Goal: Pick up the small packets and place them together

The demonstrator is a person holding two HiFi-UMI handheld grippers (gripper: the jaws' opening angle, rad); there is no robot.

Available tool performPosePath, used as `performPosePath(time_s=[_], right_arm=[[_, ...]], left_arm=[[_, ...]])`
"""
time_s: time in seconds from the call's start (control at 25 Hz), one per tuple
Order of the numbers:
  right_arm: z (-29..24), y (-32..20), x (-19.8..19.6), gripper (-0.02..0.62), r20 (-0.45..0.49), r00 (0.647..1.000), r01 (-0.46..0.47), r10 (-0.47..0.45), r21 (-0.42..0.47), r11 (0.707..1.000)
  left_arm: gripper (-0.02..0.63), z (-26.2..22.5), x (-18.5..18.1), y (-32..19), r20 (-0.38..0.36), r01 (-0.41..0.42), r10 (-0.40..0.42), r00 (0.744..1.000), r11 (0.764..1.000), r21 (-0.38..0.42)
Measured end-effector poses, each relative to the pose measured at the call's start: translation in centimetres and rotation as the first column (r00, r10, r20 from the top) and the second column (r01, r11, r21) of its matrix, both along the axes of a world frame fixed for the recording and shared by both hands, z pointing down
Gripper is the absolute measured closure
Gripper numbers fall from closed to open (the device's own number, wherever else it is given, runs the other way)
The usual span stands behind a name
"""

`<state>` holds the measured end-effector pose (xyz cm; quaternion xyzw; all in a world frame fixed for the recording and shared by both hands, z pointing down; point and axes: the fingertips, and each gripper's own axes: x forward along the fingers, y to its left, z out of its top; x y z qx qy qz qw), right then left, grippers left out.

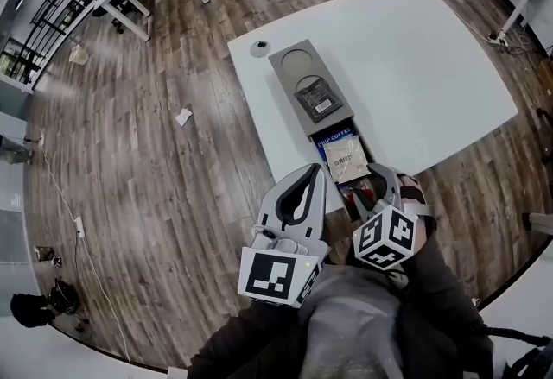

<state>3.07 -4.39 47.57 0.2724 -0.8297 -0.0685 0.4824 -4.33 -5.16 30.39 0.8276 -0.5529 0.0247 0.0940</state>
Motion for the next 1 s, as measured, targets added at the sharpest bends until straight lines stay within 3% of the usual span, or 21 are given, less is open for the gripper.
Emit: performPosePath(time_s=[0.36, 0.52, 0.6, 0.68, 0.72, 1.0], right_arm=[[3.5, -2.1, -1.5, 0.354, -0.160, 0.986, 0.030, -0.044, -0.091, 0.995], [3.6, -1.9, -1.6, 0.398, -0.199, 0.976, 0.066, -0.089, -0.120, 0.991], [3.1, -2.3, -1.5, 0.424, -0.193, 0.978, 0.055, -0.074, -0.100, 0.993], [2.6, -2.5, -1.2, 0.537, -0.176, 0.983, 0.042, -0.054, -0.070, 0.997], [2.4, -2.5, -1.1, 0.562, -0.167, 0.985, 0.038, -0.047, -0.060, 0.997], [0.5, -2.2, -1.1, 0.589, -0.064, 0.998, 0.008, -0.008, -0.014, 1.000]], left_arm=[[0.603, 1.5, -3.9, -4.1, -0.023, 0.001, -0.002, 1.000, 0.999, -0.040], [0.603, 2.6, -4.4, -5.1, -0.035, -0.016, 0.014, 0.999, 0.997, -0.072], [0.603, 2.9, -4.2, -5.3, -0.038, -0.030, 0.027, 0.999, 0.997, -0.078], [0.603, 3.0, -3.7, -5.3, -0.040, -0.045, 0.041, 0.998, 0.996, -0.082], [0.603, 2.9, -3.4, -5.3, -0.040, -0.049, 0.046, 0.998, 0.996, -0.077], [0.603, 1.6, -1.5, -4.0, -0.022, -0.071, 0.071, 0.997, 0.996, -0.047]])
